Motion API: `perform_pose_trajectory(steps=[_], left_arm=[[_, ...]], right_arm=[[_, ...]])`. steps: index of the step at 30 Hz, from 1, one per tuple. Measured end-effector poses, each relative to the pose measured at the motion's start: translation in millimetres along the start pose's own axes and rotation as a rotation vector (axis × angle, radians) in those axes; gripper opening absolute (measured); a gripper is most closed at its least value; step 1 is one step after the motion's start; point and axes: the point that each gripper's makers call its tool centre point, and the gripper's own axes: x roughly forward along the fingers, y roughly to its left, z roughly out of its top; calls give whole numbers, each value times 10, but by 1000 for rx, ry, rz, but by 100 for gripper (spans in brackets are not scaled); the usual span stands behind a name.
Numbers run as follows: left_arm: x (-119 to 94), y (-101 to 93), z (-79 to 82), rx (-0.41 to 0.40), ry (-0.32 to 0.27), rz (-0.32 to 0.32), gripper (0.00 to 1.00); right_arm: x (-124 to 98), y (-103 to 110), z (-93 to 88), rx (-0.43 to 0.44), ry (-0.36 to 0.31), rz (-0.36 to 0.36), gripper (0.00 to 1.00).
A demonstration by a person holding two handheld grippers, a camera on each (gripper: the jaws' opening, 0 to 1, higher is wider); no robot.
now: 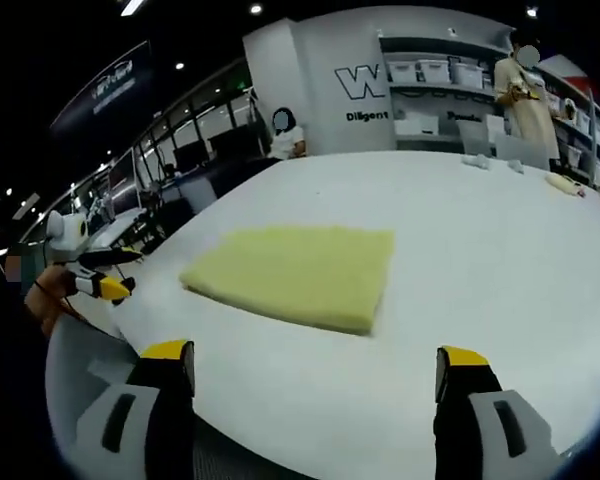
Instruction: Fold the garment on the visible template until the final outline fits inside the template.
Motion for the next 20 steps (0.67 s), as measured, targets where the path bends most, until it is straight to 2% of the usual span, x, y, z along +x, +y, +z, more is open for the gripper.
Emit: perform_pose_trajectory(steps=[4,9,20], left_arm=[[4,6,-23,-32,-1,-6,99],[13,3,-79,-5,32,2,99],[-9,26,-85,-13,33,7,99]], right_arm=[[13,0,-6,-3,4,0,99],[27,6,-17,-14,14,1,99],[21,7,-40,-25,32,2,99]])
